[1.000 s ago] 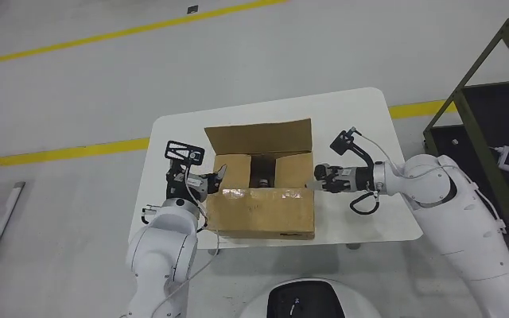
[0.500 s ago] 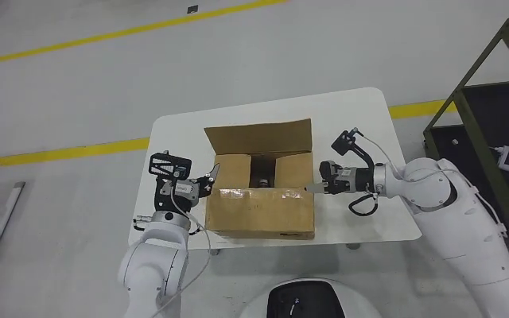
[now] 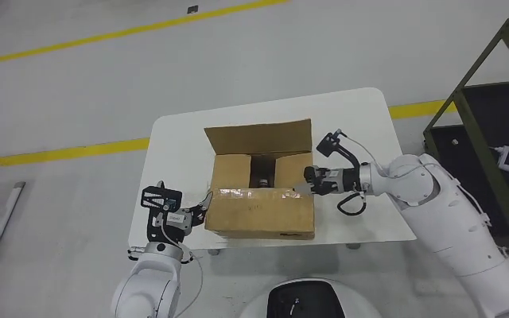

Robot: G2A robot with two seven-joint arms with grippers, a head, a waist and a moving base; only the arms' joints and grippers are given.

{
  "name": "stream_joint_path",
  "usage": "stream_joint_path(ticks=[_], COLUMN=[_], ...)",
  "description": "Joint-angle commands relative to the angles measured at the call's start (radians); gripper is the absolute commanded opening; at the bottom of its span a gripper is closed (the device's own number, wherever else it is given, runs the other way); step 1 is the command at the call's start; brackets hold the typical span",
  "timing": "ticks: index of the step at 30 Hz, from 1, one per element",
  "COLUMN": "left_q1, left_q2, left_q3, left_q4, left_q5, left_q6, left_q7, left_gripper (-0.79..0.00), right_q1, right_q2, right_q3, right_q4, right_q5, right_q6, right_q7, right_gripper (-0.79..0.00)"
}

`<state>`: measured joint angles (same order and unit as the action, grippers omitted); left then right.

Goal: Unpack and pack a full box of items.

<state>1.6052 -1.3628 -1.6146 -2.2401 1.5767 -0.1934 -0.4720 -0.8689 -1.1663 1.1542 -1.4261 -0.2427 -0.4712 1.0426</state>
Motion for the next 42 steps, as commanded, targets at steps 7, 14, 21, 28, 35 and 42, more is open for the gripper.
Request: stream_joint_path(ticks=[7,14,21,28,35,42], left_q1=[0.0,0.0,0.0,0.0,-0.017,-0.064], left_q2=[0.0,0.0,0.0,0.0,0.002,0.005], left_q3=[0.0,0.0,0.0,0.0,0.012,0.054], left_q4=[0.0,0.0,0.0,0.0,-0.015,-0.045], left_q5=[0.0,0.0,0.0,0.0,-0.008,-0.01], left_q6=[0.0,0.0,0.0,0.0,0.002,-0.012], left_q7=[0.0,0.0,0.0,0.0,-0.027,-0.148], left_gripper=[0.0,0.0,0.0,0.0,0.0,0.0], right_q1=[0.029,0.024,0.009,-0.02,-0.04,-0.037], right_q2=[-0.001,0.009,0.028,0.047,0.084,0.138], right_q3=[-0.041,-0.036,-0.015,-0.028,-0.082,-0.139], right_q4=[0.035,0.01,-0.044,-0.127,-0.208,-0.255], right_q5=[0.018,0.088,0.138,0.103,0.06,0.068], right_q6=[-0.007,-0.05,-0.092,-0.139,-0.199,-0.266], right_q7=[0.026,0.088,0.171,0.167,0.108,0.041], right_gripper=[-0.511,-0.486,-0.462,-0.336,-0.237,-0.32])
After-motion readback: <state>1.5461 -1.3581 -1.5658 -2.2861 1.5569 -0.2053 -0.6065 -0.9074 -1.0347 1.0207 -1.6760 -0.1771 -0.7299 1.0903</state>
